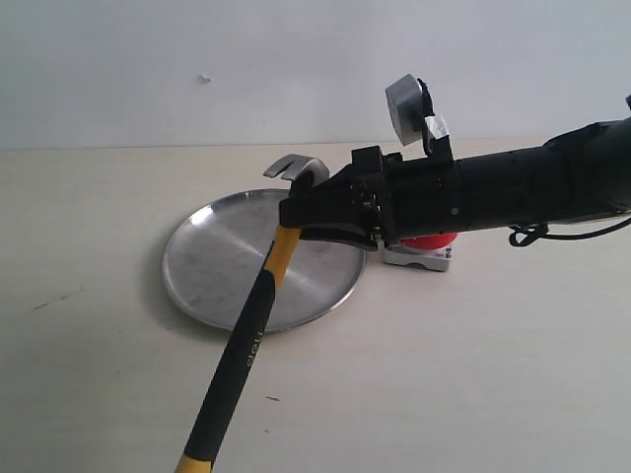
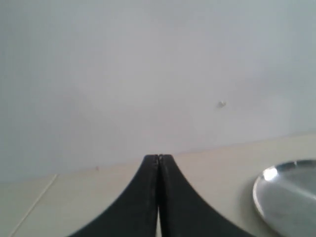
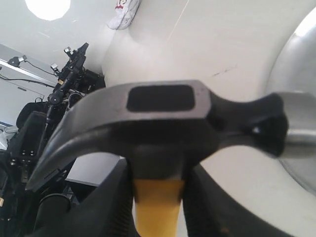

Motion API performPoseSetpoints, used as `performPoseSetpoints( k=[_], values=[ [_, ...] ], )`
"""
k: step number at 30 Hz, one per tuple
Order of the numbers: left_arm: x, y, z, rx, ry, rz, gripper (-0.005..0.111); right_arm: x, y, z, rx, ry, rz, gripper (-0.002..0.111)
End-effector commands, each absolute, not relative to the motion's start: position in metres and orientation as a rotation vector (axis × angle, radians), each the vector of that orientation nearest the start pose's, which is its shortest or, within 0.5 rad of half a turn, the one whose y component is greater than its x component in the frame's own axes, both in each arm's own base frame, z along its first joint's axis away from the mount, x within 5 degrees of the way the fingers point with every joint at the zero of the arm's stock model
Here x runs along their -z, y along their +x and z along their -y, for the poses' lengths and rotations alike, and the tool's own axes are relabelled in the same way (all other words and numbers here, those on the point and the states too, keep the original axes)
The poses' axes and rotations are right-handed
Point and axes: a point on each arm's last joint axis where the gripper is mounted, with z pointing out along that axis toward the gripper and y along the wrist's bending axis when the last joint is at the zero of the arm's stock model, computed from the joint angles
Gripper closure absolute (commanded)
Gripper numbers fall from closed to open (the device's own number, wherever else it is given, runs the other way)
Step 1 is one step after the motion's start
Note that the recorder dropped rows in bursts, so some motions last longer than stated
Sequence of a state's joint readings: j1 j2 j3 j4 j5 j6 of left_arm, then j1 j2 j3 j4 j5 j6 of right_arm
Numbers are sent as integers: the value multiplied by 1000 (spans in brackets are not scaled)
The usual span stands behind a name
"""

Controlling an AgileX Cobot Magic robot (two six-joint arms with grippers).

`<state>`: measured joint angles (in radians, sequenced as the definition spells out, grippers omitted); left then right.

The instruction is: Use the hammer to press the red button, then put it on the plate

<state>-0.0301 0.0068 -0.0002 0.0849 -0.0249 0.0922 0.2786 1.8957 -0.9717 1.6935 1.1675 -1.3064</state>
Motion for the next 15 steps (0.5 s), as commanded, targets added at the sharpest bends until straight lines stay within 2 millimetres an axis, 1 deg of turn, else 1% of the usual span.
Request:
performPoseSetpoints(
  k=[1,4,5,9,14,15],
  values=[
    [-234,52,3,-123,154,-1245,107,-204,305,-175,-1773,-429,-2074,108],
    [-242,49,4,-117,148,-1151,107,-206,305,-175,-1771,-433,-2070,108],
    [-244,48,4,-83,126,-1129,107,-206,305,-175,-1771,-434,-2068,108],
    [-246,47,4,259,-84,-1102,107,-209,307,-176,-1766,-443,-2057,108],
    [-249,45,5,400,-163,-1072,107,-209,307,-176,-1765,-445,-2056,108],
    [-249,45,5,404,-164,-1066,107,-209,307,-176,-1765,-445,-2056,108]
  ],
)
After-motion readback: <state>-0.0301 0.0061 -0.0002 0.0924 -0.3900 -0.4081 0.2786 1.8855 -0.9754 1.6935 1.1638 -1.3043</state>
